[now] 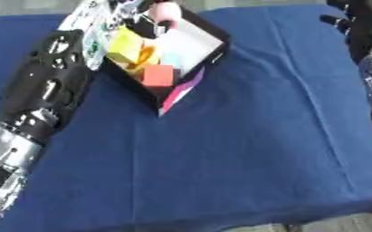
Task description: Pick up objects on the table and place them in the box.
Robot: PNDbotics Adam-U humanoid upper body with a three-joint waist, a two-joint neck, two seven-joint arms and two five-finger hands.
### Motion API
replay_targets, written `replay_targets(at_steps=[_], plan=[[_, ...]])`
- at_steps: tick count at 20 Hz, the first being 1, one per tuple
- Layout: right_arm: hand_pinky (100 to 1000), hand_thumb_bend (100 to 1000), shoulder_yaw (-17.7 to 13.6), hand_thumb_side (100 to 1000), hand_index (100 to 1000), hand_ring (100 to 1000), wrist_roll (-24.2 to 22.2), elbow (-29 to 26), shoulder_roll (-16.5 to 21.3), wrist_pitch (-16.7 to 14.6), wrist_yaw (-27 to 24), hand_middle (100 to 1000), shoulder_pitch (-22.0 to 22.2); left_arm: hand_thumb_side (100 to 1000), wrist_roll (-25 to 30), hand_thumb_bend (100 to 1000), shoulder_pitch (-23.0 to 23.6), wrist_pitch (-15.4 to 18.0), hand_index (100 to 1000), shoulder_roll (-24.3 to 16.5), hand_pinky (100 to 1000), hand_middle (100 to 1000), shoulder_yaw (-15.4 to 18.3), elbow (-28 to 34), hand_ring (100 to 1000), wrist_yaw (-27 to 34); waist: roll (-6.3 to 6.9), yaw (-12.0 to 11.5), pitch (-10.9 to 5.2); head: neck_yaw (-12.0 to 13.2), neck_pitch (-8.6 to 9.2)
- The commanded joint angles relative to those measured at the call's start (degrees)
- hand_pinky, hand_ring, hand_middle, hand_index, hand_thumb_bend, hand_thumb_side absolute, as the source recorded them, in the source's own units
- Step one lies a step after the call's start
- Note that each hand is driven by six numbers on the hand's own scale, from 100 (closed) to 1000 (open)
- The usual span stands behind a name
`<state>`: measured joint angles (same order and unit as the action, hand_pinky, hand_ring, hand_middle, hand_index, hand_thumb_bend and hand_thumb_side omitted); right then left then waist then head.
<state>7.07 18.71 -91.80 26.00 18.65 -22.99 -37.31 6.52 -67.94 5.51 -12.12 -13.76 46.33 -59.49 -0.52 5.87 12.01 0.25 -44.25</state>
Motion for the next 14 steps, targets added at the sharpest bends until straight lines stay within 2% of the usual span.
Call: replay_targets(at_steps=[1,2,5,6,7,8,9,10,13,14], plan=[[852,129,-0.4,622,859,947,0.2,-0.9,1.0,-0.1,-0.3,827,-0.8,362,0.3,352,-0.8,0.8,923,-0.3,865,845,1.0,0.3,847,0.5,-0.89,0.0,-1.30,0.0,0.13],[851,126,-0.4,624,859,945,0.1,-1.0,1.0,-0.1,-0.3,826,-0.8,546,0.4,347,-0.6,1.1,925,-0.4,862,836,1.1,0.6,839,1.1,-0.87,-0.1,-1.31,-0.2,0.13],[851,129,-0.7,620,859,943,0.2,-1.0,1.2,-0.3,-0.5,826,-0.6,725,0.6,334,0.3,1.3,926,-1.5,863,833,1.3,3.3,836,5.3,-0.74,-0.4,-1.43,-0.8,0.13],[850,128,-0.8,620,859,942,0.3,-1.0,1.3,-0.4,-0.6,826,-0.5,779,0.9,285,0.5,1.0,918,-1.9,857,825,1.2,4.1,828,6.6,-0.72,-0.5,-1.49,-0.9,0.13],[849,126,-0.8,620,859,941,0.4,-1.0,1.4,-0.5,-0.7,826,-0.5,787,1.0,245,0.9,0.4,911,-2.3,851,816,1.4,4.8,821,8.0,-0.73,-0.7,-1.57,-1.1,0.13],[847,123,-0.8,621,860,940,0.4,-1.1,1.5,-0.6,-0.8,826,-0.4,757,0.8,133,1.3,-0.3,890,-2.8,839,792,1.6,5.9,805,9.6,-0.75,-0.8,-1.65,-1.2,0.13],[846,120,-0.9,621,861,939,0.4,-1.2,1.6,-0.7,-0.9,827,-0.3,734,0.3,100,1.8,-1.1,875,-3.6,833,776,1.9,7.5,796,11.8,-0.75,-1.0,-1.74,-1.3,0.13],[842,110,-1.0,624,861,937,0.4,-1.3,1.7,-0.9,-1.0,826,-0.2,678,-0.4,100,2.3,-1.9,848,-4.5,821,747,1.9,9.5,777,14.1,-0.72,-1.2,-1.83,-1.4,0.13],[834,100,-1.2,646,860,933,0.6,-1.8,2.5,-1.8,-0.3,827,0.6,531,-2.7,100,4.6,-2.7,839,-10.2,818,744,0.3,16.9,774,21.2,-0.38,-2.1,-2.31,-1.7,0.13],[833,100,-1.2,653,861,932,0.5,-2.0,2.7,-2.1,0.0,827,1.0,539,-3.2,100,5.8,-3.1,837,-12.5,817,741,-0.3,19.6,768,23.2,-0.25,-2.5,-2.50,-1.8,0.13]])
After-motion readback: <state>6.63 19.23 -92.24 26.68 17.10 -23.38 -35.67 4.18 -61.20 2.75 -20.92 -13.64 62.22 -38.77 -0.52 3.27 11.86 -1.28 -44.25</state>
